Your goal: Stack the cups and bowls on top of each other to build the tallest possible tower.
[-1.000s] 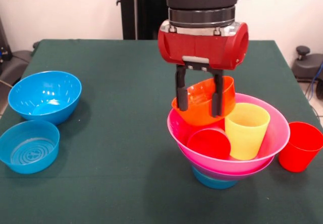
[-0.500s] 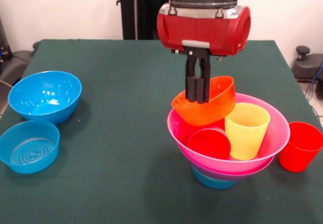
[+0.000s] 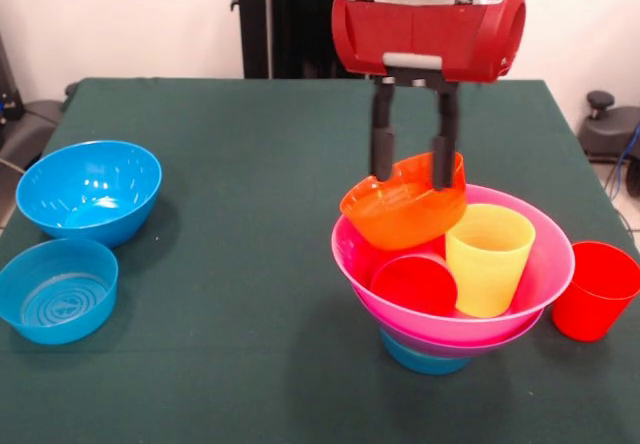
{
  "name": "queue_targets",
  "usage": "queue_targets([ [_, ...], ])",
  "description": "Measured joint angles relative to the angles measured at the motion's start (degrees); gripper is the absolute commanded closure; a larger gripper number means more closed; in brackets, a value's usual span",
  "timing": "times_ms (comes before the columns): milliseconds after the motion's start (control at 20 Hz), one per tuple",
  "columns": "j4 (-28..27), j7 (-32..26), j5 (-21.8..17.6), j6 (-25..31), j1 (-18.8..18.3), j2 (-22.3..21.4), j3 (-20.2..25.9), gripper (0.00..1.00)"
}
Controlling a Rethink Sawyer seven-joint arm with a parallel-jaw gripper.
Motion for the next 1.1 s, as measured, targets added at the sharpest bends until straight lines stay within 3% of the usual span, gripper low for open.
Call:
queue_targets([
  [650, 1.4, 0.0, 2.4, 0.0, 0.0, 0.0, 0.0, 0.0],
  [1100, 5.5, 0.0, 3.9, 0.0, -0.1, -0.1, 0.0, 0.0],
])
